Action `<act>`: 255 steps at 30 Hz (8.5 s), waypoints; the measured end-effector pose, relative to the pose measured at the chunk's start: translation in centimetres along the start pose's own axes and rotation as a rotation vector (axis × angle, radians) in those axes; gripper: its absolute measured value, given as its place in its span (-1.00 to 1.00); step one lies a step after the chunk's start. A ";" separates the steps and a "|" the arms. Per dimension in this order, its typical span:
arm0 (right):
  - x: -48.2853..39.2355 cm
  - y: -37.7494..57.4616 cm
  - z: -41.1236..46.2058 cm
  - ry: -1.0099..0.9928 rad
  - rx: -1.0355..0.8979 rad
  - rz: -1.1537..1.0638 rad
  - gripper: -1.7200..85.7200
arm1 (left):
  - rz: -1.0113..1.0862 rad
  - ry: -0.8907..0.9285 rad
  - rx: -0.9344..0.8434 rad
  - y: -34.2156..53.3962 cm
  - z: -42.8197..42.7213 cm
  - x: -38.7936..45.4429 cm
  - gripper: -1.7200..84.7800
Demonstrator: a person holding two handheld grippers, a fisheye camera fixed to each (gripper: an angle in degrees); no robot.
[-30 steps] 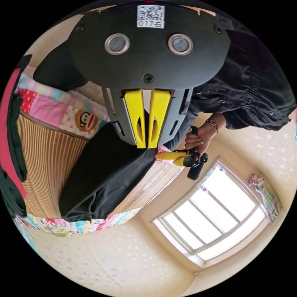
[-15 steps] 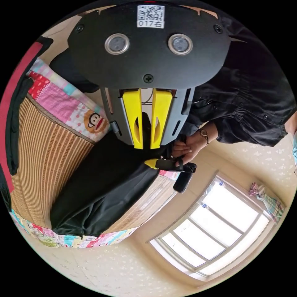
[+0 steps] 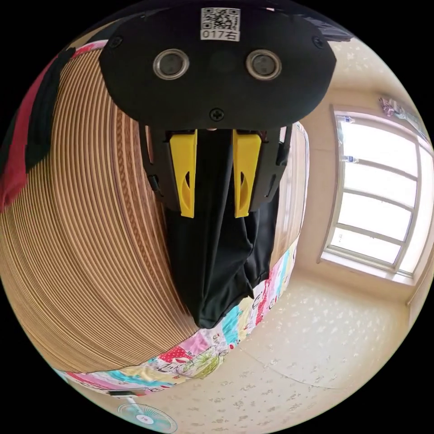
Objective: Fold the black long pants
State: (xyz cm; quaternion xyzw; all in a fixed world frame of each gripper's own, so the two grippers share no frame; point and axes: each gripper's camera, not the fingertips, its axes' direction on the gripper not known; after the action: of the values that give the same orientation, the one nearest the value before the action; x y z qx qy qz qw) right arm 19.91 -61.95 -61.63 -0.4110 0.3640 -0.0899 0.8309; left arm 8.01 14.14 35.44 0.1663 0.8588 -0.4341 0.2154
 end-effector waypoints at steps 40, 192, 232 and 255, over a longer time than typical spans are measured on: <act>0.4 33.2 3.3 0.140 -0.233 -0.466 -0.79 | -0.217 -0.470 0.217 2.1 -18.8 -4.5 -0.70; -0.4 26.0 -12.3 -0.191 -0.220 -0.140 -0.70 | -0.162 -0.546 0.335 -10.8 -8.4 -7.9 -0.57; 4.5 30.8 -23.5 -0.963 -0.353 0.241 -0.58 | 0.013 0.348 0.366 5.5 -12.0 -7.4 -0.84; 1.8 22.8 -35.5 -1.488 -0.097 0.329 -0.89 | 0.120 0.268 0.231 8.3 -2.9 -1.6 -0.87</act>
State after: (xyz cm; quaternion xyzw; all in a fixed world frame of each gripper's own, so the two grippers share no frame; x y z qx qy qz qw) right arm -6.36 -69.97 -93.75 -0.3399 -0.2318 0.3517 0.8408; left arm 12.65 21.05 32.21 0.2974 0.8127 -0.4902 0.1040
